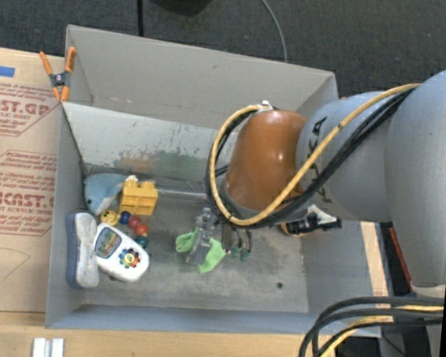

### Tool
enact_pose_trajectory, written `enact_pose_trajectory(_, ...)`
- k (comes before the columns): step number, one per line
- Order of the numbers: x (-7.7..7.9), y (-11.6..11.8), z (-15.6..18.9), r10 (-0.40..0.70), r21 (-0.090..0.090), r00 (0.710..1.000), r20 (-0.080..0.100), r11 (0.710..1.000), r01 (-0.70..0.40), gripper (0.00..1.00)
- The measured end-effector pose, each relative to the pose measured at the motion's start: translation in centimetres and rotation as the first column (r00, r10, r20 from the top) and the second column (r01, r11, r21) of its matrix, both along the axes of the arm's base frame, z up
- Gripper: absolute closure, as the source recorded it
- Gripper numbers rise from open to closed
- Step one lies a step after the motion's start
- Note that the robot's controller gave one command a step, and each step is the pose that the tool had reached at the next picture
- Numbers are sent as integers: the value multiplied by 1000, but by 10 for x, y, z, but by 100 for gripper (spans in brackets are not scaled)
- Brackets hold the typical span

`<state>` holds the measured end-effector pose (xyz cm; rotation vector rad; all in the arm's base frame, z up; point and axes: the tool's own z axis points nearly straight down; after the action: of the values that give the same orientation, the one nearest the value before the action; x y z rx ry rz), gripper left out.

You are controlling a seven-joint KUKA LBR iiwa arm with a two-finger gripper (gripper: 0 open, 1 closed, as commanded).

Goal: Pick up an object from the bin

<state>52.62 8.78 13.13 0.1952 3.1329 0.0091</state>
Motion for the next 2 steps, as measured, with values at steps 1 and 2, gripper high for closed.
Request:
enact_pose_trajectory(1,-2,0,11,0,-1,1000,-9,1000,0,100)
enact_pose_trajectory(2,-1,0,32,1,0,1000,-3,1000,-1,100)
